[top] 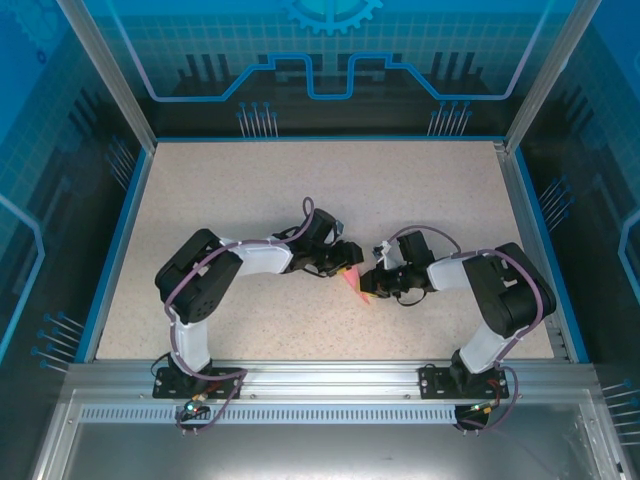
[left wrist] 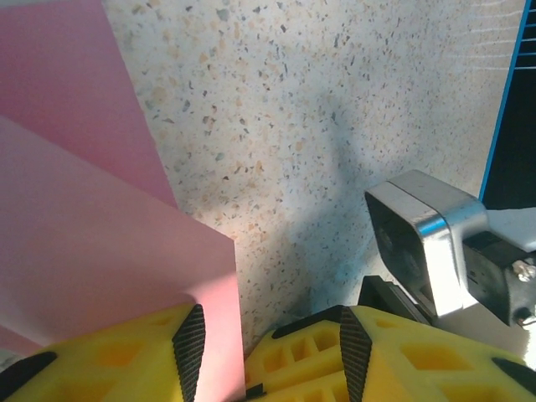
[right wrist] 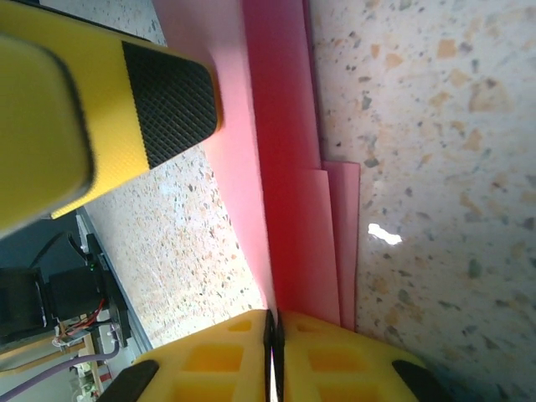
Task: Fold a paper plane with a square sheet of paper (pick it up from the middle)
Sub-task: Fold the wing for the fifth time at the center of the table.
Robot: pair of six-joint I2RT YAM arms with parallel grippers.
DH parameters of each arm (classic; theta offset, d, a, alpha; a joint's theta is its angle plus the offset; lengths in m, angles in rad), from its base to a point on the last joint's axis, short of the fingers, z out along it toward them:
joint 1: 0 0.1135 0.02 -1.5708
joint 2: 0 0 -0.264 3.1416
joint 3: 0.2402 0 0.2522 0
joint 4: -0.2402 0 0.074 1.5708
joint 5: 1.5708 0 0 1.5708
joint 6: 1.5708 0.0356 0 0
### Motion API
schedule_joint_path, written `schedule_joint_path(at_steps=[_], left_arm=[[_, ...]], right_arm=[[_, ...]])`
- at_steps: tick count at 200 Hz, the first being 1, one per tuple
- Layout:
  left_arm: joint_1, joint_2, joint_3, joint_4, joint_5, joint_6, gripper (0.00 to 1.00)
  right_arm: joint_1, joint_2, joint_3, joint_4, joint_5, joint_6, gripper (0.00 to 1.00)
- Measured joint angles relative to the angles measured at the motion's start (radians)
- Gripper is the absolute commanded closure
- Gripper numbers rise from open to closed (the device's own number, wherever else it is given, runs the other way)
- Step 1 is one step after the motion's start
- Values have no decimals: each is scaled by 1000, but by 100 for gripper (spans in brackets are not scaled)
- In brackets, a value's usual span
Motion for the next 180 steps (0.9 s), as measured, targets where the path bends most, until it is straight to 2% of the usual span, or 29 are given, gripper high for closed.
schedule_joint_path(at_steps=[33,77,114,180], left_arm=[[0,13,0,-7,-8,0,51],[0,16,0,-14,-13,0,51],[0,16,0,-14,-15,0,51],[0,16,0,-14,-15,0,51]], right_arm=[[0,0,6,-15,9,-6,90],[7,-18,23,-53,13,-32,72],[16,-77,55,-158,100,-105,58],[45,-59,118,-248,171,-194,53]])
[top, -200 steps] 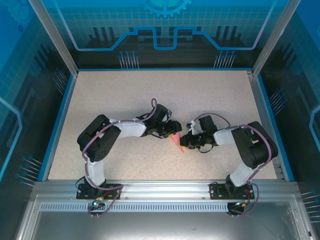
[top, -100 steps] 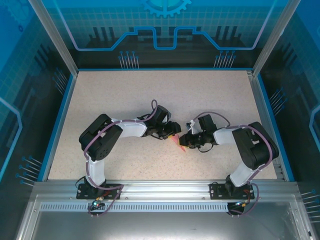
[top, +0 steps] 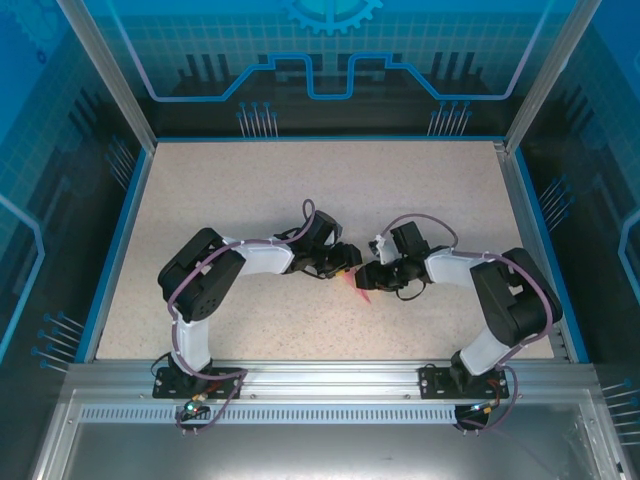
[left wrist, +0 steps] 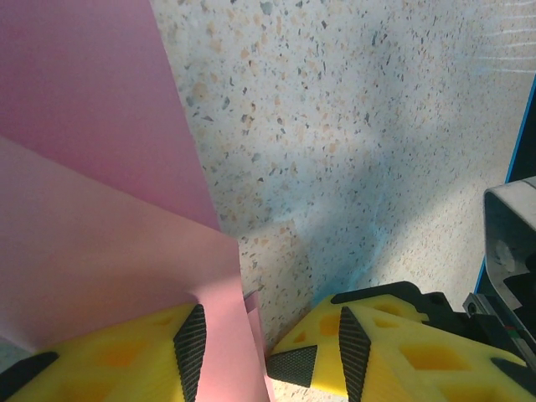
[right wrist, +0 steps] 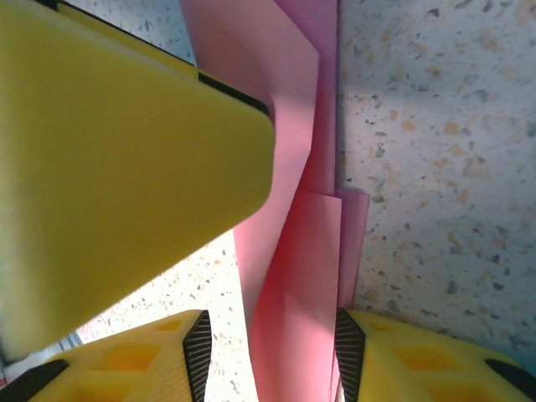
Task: Fold a paper plane with a square sheet of paper (pick it up from the middle)
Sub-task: Fold the wing for the fifth time at the center of the table.
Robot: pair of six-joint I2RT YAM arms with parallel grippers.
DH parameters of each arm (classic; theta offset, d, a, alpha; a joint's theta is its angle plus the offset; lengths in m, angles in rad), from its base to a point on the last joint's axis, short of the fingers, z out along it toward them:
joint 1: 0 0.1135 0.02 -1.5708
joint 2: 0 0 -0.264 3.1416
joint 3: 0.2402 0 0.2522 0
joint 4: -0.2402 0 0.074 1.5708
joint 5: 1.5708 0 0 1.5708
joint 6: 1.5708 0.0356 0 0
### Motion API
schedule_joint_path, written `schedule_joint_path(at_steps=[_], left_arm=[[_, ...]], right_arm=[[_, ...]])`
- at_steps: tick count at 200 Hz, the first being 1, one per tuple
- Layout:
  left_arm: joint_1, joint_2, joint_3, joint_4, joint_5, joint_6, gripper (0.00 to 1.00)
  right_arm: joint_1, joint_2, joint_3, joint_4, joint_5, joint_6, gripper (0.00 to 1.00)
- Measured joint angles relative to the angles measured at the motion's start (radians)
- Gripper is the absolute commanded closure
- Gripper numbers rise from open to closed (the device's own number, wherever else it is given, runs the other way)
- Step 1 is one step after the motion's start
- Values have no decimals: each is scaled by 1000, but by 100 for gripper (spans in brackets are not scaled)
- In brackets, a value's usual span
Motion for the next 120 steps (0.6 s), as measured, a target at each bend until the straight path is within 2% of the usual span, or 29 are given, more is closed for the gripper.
schedule_joint_path(at_steps=[28,83,120], left_arm=[[1,0,0,0,0,0,51],[2,0,0,8,0,1,50],[3,0,0,24,0,9,50]], right_arm=[[18,5,17,-25,29,-13,56],[34,14,32,-52,91,-18,72],[34,16,32,-51,101,-3,76]])
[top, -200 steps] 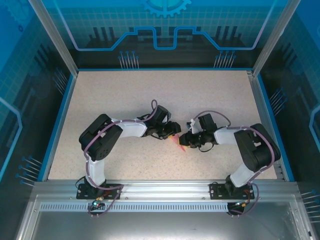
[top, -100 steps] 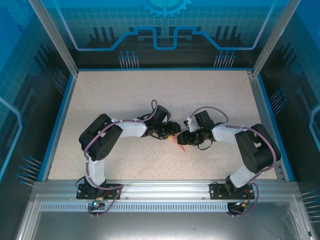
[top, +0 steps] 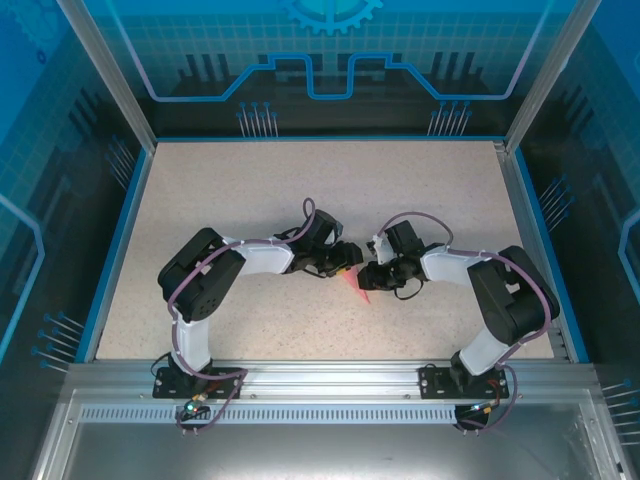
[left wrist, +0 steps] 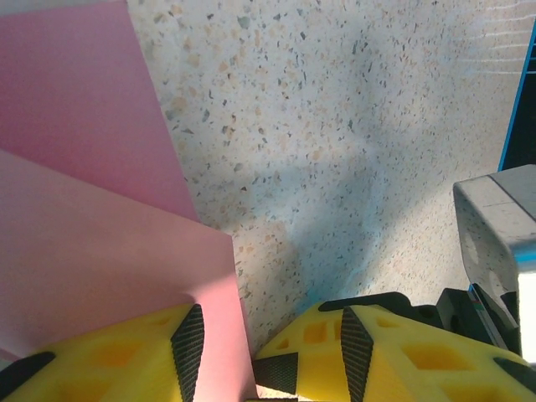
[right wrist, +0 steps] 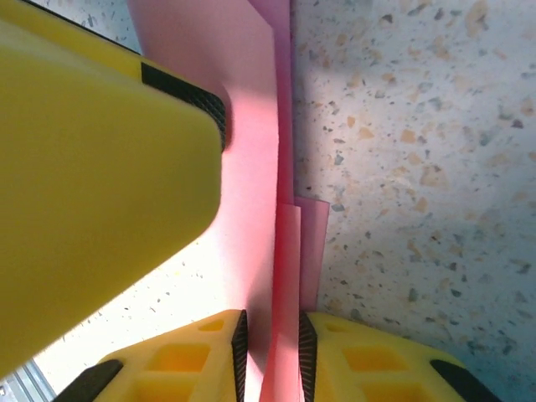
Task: Fold a paper plane with a square sheet of paper (pick it up from the middle)
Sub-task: Fold the wing for the fifth time at the center of the table.
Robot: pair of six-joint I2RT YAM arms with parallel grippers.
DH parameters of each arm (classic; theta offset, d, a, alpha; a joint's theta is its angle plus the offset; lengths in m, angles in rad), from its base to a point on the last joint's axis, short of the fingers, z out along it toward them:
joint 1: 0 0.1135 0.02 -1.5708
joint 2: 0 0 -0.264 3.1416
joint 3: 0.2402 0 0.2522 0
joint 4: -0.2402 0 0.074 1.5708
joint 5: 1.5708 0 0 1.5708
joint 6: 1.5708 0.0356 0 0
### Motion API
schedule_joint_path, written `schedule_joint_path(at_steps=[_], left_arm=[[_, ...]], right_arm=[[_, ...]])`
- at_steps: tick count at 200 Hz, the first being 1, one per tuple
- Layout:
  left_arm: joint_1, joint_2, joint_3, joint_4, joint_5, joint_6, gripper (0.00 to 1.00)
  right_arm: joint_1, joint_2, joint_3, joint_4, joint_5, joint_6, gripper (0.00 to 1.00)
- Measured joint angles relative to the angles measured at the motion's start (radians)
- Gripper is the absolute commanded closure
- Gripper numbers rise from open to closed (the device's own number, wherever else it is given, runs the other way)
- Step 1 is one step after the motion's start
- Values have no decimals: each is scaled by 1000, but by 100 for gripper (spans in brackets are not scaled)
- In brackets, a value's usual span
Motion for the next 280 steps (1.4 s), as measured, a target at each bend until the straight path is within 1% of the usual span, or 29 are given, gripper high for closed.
schedule_joint_path(at_steps=[71,108,127,185,214,230,249,259,280], left_arm=[[0,0,0,7,0,13,50],[0,14,6,5,0,13,51],[0,38,16,3,0,12,52],[1,45,32,-18,5,12,52],[1,45,34,-23,8,14,52],[2,45,34,-23,8,16,52],[2,45,34,-24,8,18,52],[2,45,34,-24,9,18,52],[2,45,35,-25,9,18,52]], right_arm=[[1,5,-1,4,14,34,81],[1,5,-3,6,16,45,82],[1,5,-3,6,18,50,82],[1,-3,-4,4,24,60,81],[-4,-48,-15,-5,24,71,78],[-23,-105,-22,-14,7,79,78],[-43,-163,-23,-14,-32,82,82],[-46,-178,-23,-5,-64,87,86],[-46,-176,-24,11,-124,102,88]])
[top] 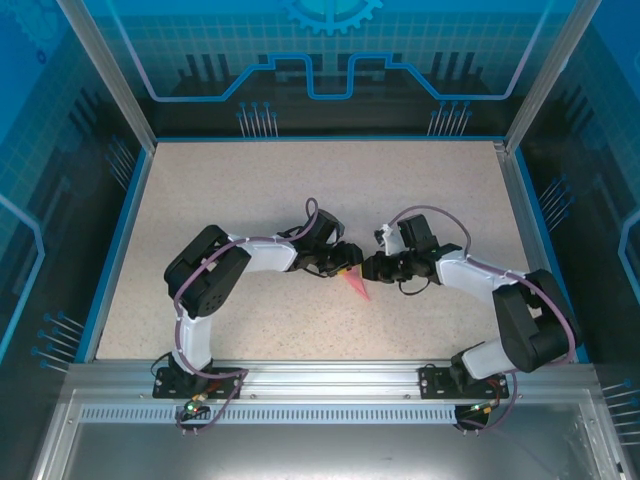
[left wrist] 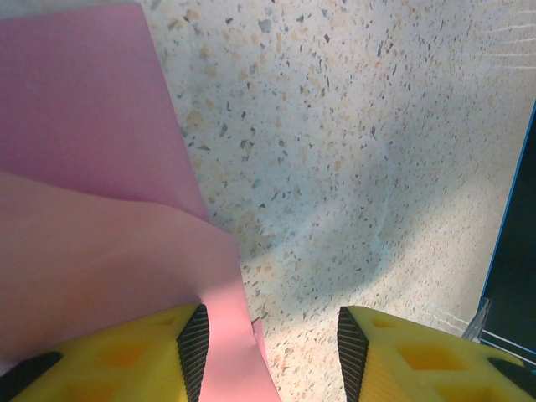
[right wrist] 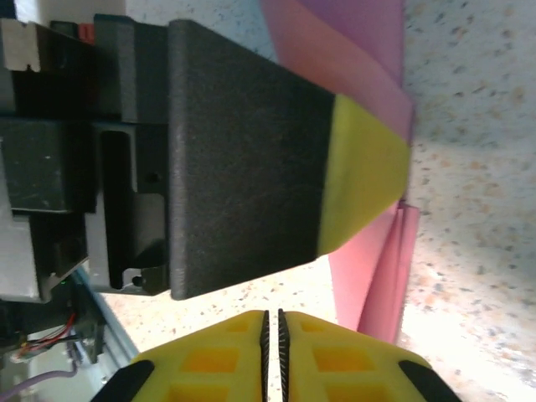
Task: Fold a paper plane with a square sheet of paper (pick it up from the middle)
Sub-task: Fold the wing for the fifth time at the center of the table.
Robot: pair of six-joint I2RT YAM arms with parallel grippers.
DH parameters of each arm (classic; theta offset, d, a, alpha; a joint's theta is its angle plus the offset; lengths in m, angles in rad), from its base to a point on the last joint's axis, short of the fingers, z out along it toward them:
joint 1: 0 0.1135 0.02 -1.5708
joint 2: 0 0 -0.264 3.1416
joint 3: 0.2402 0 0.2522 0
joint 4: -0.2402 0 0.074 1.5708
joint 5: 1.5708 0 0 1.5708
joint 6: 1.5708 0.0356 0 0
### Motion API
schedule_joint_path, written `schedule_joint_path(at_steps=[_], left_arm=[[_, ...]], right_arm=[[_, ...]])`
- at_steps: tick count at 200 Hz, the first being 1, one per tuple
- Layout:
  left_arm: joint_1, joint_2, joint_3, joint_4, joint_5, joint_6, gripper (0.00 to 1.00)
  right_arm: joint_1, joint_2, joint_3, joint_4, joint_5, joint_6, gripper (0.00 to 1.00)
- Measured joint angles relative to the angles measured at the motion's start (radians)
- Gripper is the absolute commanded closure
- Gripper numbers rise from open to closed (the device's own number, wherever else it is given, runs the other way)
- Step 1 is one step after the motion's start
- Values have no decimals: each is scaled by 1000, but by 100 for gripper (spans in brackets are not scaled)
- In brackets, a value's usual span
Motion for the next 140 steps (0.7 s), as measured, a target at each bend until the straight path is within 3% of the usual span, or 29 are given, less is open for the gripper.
schedule_joint_path(at_steps=[60,140], left_arm=[[0,0,2,-3,1,2,52],[0,2,6,-10,2,3,52]], right_arm=[[1,72,0,47,-80,39,89],[5,183,0,54,-81,50,90]])
